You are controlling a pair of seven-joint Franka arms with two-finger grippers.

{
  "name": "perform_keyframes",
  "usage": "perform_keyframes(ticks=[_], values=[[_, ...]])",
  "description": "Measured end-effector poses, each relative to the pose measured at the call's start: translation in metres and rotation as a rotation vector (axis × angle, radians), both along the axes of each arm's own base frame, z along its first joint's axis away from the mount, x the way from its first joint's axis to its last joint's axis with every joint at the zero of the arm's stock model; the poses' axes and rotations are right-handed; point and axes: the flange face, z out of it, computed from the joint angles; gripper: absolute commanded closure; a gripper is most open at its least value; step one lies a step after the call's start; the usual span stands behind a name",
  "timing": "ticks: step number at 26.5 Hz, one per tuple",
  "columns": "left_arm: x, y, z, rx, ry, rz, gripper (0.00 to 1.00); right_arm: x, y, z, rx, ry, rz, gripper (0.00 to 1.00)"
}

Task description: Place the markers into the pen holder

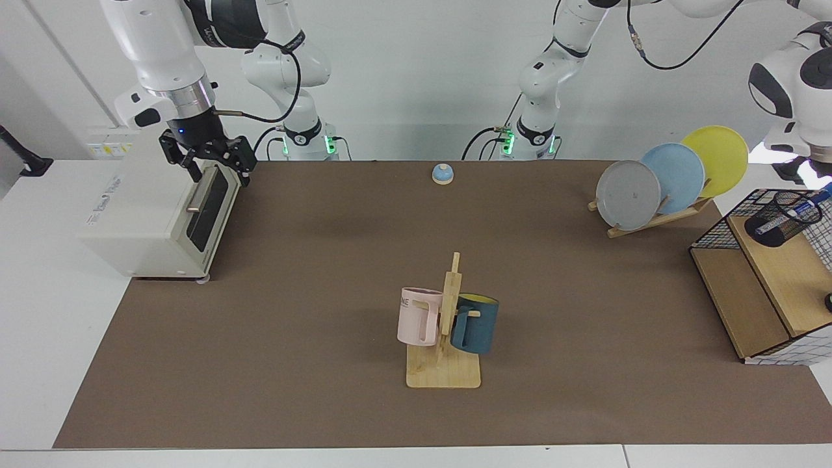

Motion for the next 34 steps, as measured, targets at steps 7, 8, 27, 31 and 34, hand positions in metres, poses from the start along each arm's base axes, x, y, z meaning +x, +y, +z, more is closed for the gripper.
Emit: perform_keyframes(ticks=[7,8,27,31,34], values=[[0.012,-0.043,-0.004,-0.157,-0.132,0.11,0.0,0.0,0.0,0.0,0.0,0.0,0.0,0.0],[0.013,-0.05,-0.006,-0.193,-0.143,0.134,0.0,0.0,0.0,0.0,0.0,0.0,-0.001,0.0],[0.016,-0.242,-0.041,-0.558,-0.254,0.586,0.0,0.0,-0.001,0.0,0.0,0.0,-0.001,0.0],[0.012,-0.285,-0.041,-0.57,-0.301,0.658,0.0,0.0,-0.001,0.0,0.0,0.0,-0.001,0.0],[0.01,-0.3,-0.04,-0.577,-0.327,0.702,0.0,0.0,-0.001,0.0,0.0,0.0,-0.001,0.0]])
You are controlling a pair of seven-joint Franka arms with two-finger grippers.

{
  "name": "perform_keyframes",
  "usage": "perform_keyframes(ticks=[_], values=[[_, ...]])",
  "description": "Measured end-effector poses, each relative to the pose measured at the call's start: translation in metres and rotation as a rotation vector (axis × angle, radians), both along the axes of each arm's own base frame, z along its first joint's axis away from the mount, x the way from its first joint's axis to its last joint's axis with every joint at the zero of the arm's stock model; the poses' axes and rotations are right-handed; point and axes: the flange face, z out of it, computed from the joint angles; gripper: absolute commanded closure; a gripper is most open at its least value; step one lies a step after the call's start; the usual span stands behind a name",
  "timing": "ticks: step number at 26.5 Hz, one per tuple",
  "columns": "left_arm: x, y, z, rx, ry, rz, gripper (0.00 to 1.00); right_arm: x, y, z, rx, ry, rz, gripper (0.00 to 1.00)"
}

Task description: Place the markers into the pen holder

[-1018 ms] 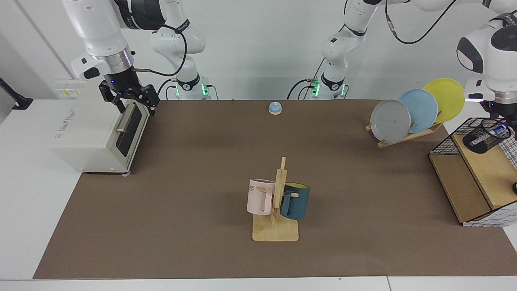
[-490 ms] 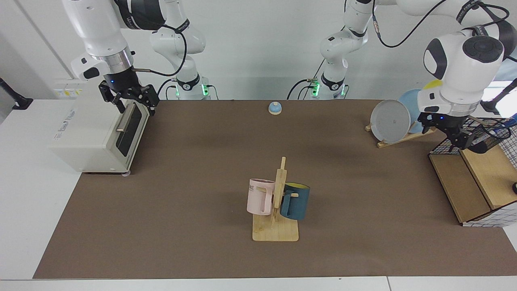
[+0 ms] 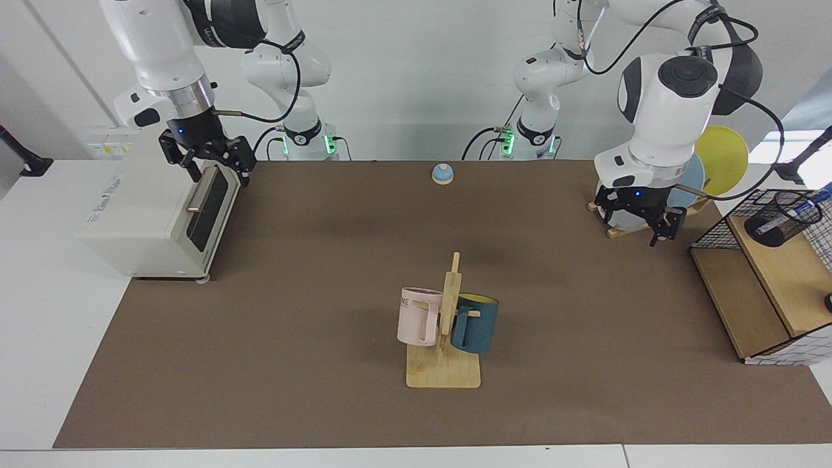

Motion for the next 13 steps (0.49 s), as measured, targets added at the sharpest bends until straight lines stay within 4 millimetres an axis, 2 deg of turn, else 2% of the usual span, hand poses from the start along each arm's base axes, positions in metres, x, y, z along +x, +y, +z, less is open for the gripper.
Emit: perform_keyframes(ticks=[4,13], values=[[-0.001,0.001,-0.001,-0.045,-0.002,0.116,0.0,0.0,0.0,0.0,0.0,0.0,0.0,0.0],[-0.011,0.025,-0.008,-0.105,0.077,0.385,0.0,0.0,0.0,0.0,0.0,0.0,0.0,0.0]])
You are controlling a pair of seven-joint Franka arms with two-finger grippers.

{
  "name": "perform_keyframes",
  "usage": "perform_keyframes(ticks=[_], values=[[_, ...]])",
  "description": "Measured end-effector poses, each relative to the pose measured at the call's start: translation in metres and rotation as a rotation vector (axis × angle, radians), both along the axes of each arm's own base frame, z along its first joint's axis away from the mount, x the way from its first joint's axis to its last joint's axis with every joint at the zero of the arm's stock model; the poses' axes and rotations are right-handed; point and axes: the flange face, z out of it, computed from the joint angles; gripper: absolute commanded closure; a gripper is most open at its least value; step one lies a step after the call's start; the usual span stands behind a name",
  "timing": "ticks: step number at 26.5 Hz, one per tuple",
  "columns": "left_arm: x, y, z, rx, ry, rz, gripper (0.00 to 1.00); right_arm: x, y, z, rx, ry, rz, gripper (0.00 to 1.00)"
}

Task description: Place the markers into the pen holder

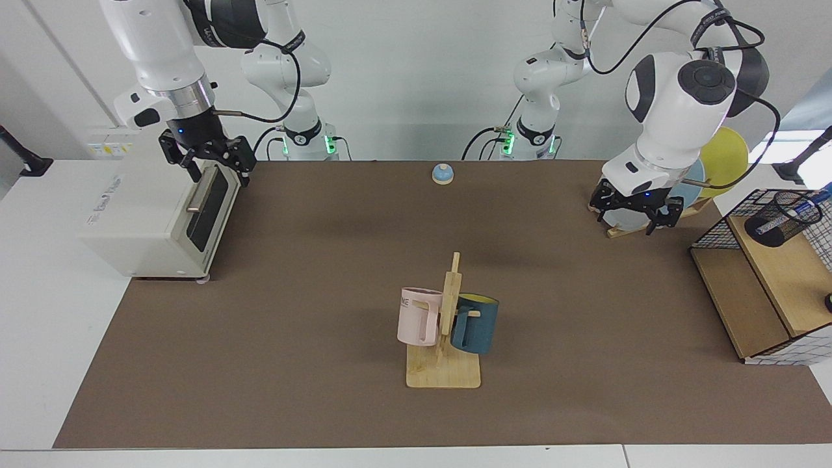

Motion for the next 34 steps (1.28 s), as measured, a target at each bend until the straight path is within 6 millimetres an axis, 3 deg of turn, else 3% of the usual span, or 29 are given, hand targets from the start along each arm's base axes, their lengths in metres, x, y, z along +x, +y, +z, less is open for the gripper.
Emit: perform_keyframes(ticks=[5,20,34], values=[[-0.006,0.019,0.004,-0.018,0.019,0.076,0.0,0.0,0.0,0.0,0.0,0.0,0.0,0.0],[-0.019,0.042,0.033,0.022,-0.036,0.224,0.0,0.0,0.0,0.0,0.0,0.0,0.0,0.0],[-0.04,0.044,0.078,-0.012,-0.11,0.263,0.0,0.0,0.0,0.0,0.0,0.0,-0.001,0.0]])
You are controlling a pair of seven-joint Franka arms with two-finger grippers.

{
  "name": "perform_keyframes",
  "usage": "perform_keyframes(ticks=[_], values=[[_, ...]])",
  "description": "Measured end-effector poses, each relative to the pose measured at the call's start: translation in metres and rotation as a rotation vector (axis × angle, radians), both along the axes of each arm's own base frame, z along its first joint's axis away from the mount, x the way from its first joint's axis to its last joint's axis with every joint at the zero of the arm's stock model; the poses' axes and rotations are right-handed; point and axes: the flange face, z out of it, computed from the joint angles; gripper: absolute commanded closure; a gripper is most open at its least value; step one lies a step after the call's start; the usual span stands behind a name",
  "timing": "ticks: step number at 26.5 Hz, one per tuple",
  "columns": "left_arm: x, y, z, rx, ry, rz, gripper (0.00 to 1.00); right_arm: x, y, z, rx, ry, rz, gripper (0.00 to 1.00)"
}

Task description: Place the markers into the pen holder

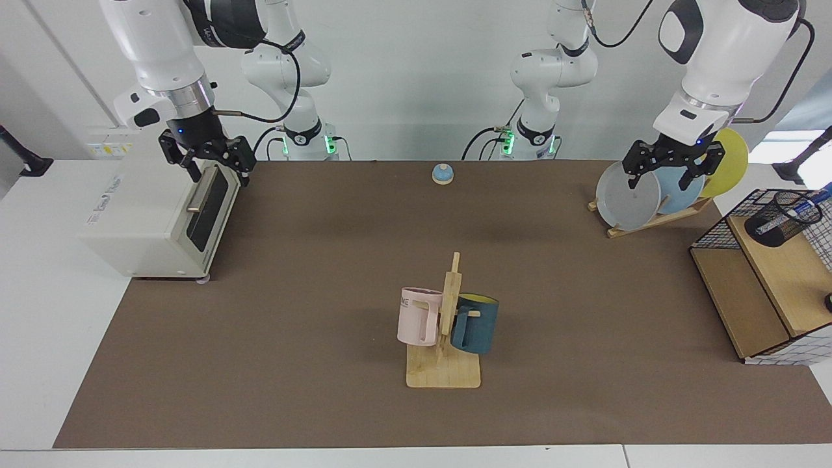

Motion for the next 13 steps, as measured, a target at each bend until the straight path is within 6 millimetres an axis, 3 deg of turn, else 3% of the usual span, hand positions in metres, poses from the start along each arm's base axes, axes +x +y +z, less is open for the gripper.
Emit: perform_keyframes(ticks=[13], values=[[-0.0071,0.009,0.0108,-0.053,-0.007,0.023,0.0,0.0,0.0,0.0,0.0,0.0,0.0,0.0]])
